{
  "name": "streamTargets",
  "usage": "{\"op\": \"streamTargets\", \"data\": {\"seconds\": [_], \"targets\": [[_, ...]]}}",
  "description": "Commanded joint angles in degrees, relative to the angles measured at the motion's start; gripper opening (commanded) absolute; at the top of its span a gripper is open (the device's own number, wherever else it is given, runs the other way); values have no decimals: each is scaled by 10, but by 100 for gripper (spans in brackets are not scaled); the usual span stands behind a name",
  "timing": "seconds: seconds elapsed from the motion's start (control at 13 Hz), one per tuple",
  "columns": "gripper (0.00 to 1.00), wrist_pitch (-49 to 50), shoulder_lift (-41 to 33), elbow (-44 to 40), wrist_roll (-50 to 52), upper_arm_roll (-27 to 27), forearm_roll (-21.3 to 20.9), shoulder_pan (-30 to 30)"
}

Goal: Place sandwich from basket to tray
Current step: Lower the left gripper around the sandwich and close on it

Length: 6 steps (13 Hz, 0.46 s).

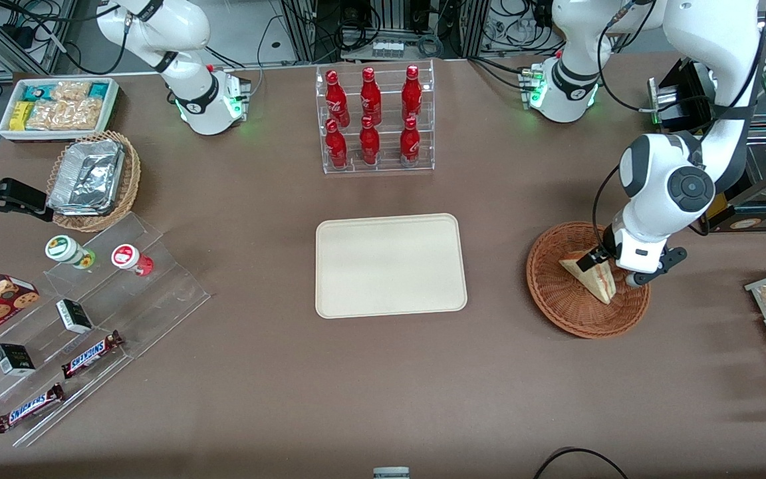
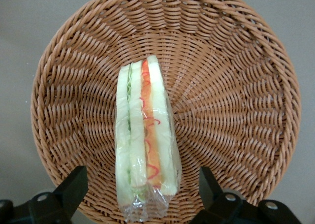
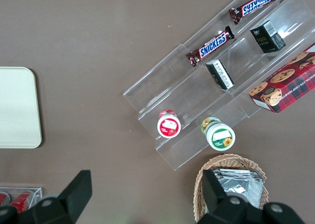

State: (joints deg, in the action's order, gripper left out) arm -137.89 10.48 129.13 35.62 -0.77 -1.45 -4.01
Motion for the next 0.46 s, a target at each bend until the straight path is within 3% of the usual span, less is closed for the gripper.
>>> {"op": "streamTargets", "data": {"seconds": [0.0, 0.38], "targets": [[100, -22, 4, 7, 11, 1, -1, 0], [100, -26, 9, 6, 11, 0, -1, 0]]}}
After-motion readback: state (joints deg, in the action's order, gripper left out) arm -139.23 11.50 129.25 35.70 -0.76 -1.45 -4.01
